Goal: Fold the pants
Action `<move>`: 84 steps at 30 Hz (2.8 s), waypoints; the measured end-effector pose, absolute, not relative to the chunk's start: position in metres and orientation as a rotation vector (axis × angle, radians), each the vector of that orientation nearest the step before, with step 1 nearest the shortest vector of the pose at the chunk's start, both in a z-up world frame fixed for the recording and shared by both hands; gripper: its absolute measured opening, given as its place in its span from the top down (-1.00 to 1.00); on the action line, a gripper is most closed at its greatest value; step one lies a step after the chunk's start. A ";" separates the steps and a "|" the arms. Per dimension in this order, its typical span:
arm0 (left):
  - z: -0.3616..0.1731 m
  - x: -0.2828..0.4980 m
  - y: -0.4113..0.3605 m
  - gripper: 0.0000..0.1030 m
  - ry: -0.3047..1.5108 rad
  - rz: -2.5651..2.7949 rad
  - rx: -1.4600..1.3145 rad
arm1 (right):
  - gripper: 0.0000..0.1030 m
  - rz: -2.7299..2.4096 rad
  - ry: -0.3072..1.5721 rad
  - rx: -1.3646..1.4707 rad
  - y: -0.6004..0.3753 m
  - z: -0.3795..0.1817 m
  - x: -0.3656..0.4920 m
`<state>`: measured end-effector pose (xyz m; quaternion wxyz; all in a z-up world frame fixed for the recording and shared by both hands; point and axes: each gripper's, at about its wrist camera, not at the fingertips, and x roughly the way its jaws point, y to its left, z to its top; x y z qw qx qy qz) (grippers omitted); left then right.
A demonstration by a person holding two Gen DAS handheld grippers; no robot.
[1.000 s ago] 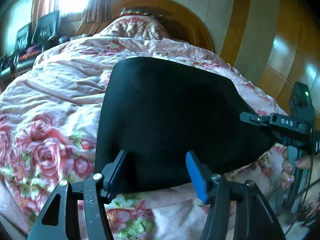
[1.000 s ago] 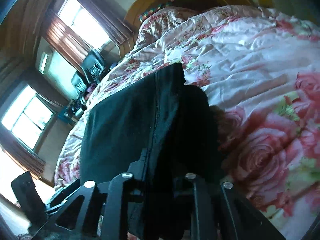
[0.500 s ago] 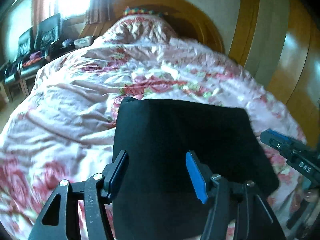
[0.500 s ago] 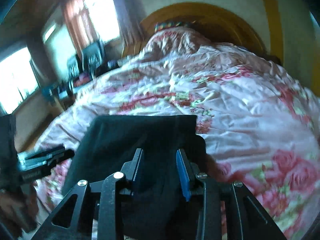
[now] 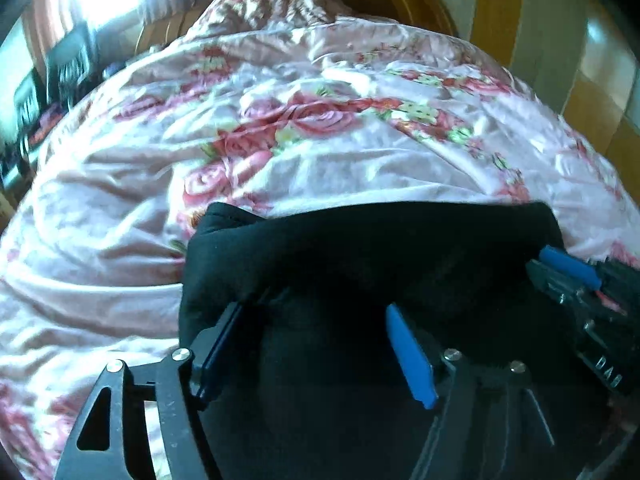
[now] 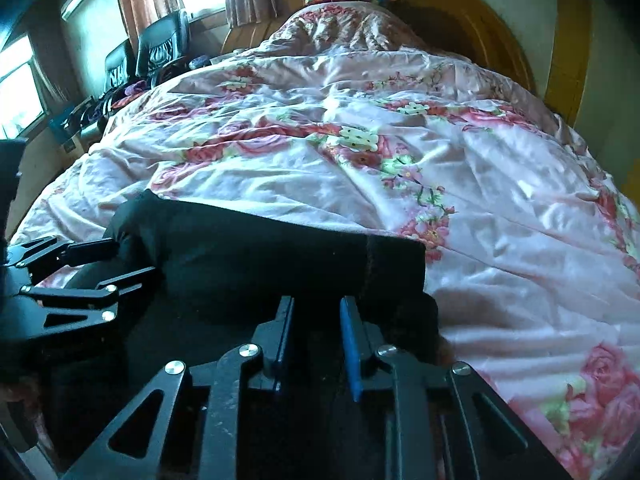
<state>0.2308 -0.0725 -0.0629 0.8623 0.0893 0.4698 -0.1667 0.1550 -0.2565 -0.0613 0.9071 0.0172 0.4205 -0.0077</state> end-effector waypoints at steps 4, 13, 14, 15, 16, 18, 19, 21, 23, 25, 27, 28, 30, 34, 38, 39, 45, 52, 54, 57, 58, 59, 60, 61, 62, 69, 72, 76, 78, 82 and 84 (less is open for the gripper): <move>-0.066 0.225 -0.074 -0.47 0.948 -0.342 0.196 | 0.58 -0.032 0.814 0.006 -0.251 -0.068 0.150; -0.059 0.210 -0.068 -0.47 0.894 -0.313 0.187 | 0.52 0.015 0.794 0.016 -0.250 -0.056 0.136; -0.058 0.207 -0.066 -0.47 0.893 -0.308 0.175 | 0.51 0.024 0.796 0.018 -0.250 -0.054 0.133; -0.057 0.205 -0.065 -0.47 0.891 -0.305 0.169 | 0.49 0.031 0.795 0.015 -0.250 -0.053 0.129; -0.056 0.203 -0.064 -0.47 0.889 -0.300 0.162 | 0.47 0.039 0.793 0.007 -0.248 -0.052 0.124; -0.054 0.196 -0.061 -0.47 0.888 -0.290 0.149 | 0.42 0.050 0.783 -0.015 -0.243 -0.049 0.112; -0.053 0.193 -0.060 -0.47 0.888 -0.286 0.143 | 0.42 0.051 0.775 -0.024 -0.241 -0.047 0.105; -0.050 0.185 -0.057 -0.46 0.886 -0.275 0.130 | 0.36 0.053 0.754 -0.017 -0.239 -0.043 0.090; -0.048 0.176 -0.055 -0.46 0.876 -0.269 0.124 | 0.29 0.060 0.736 0.006 -0.239 -0.041 0.076; -0.046 0.166 -0.054 -0.46 0.860 -0.262 0.124 | 0.29 0.054 0.718 0.029 -0.239 -0.041 0.062; -0.045 0.156 -0.053 -0.46 0.847 -0.256 0.128 | 0.29 0.056 0.704 0.040 -0.238 -0.043 0.051; -0.045 0.152 -0.052 -0.46 0.844 -0.255 0.129 | 0.29 0.055 0.695 0.035 -0.237 -0.045 0.043; -0.045 0.144 -0.050 -0.46 0.839 -0.253 0.119 | 0.28 0.056 0.682 0.018 -0.236 -0.049 0.035; -0.045 0.127 -0.046 -0.46 0.833 -0.260 0.112 | 0.28 0.064 0.675 0.003 -0.236 -0.053 0.030; -0.045 0.114 -0.040 -0.46 0.839 -0.271 0.091 | 0.28 0.065 0.683 0.028 -0.240 -0.053 0.030; -0.045 0.110 -0.039 -0.46 0.841 -0.276 0.082 | 0.28 0.064 0.689 0.026 -0.239 -0.053 0.029; -0.047 0.093 -0.035 -0.46 0.848 -0.285 0.084 | 0.28 0.061 0.704 0.031 -0.239 -0.054 0.020; -0.049 0.083 -0.031 -0.46 0.856 -0.281 0.062 | 0.28 0.061 0.711 0.035 -0.241 -0.054 0.016; -0.048 0.081 -0.029 -0.46 0.859 -0.285 0.059 | 0.28 0.061 0.711 0.037 -0.241 -0.054 0.015; -0.047 0.079 -0.025 -0.46 0.865 -0.297 0.063 | 0.27 0.062 0.713 0.052 -0.241 -0.054 0.013; -0.046 0.078 -0.024 -0.46 0.865 -0.298 0.062 | 0.27 0.063 0.715 0.059 -0.242 -0.053 0.012; -0.045 0.076 -0.021 -0.46 0.864 -0.297 0.062 | 0.27 0.064 0.716 0.064 -0.243 -0.053 0.011; -0.044 0.075 -0.018 -0.46 0.860 -0.294 0.062 | 0.25 0.064 0.717 0.070 -0.244 -0.052 0.010; -0.043 0.074 -0.015 -0.46 0.857 -0.287 0.062 | 0.24 0.064 0.717 0.075 -0.245 -0.052 0.008; -0.043 0.074 -0.012 -0.46 0.856 -0.279 0.062 | 0.23 0.065 0.718 0.080 -0.245 -0.052 0.007; -0.041 0.080 0.015 -0.46 0.845 -0.204 0.016 | 0.08 0.076 0.700 0.111 -0.247 -0.047 0.004; -0.043 0.087 0.026 -0.46 0.866 -0.176 -0.023 | 0.07 0.075 0.696 0.103 -0.247 -0.047 0.005; -0.050 0.093 0.039 -0.46 0.882 -0.156 -0.072 | -0.11 0.065 0.703 0.096 -0.245 -0.049 0.005; -0.052 0.095 0.042 -0.46 0.889 -0.166 -0.094 | -0.15 0.064 0.708 0.105 -0.246 -0.049 0.005; -0.052 0.099 0.047 -0.46 0.884 -0.213 -0.123 | -0.32 0.051 0.702 0.179 -0.259 -0.047 0.006; -0.054 0.104 0.051 -0.46 0.890 -0.245 -0.144 | -0.39 0.035 0.706 0.243 -0.269 -0.049 0.006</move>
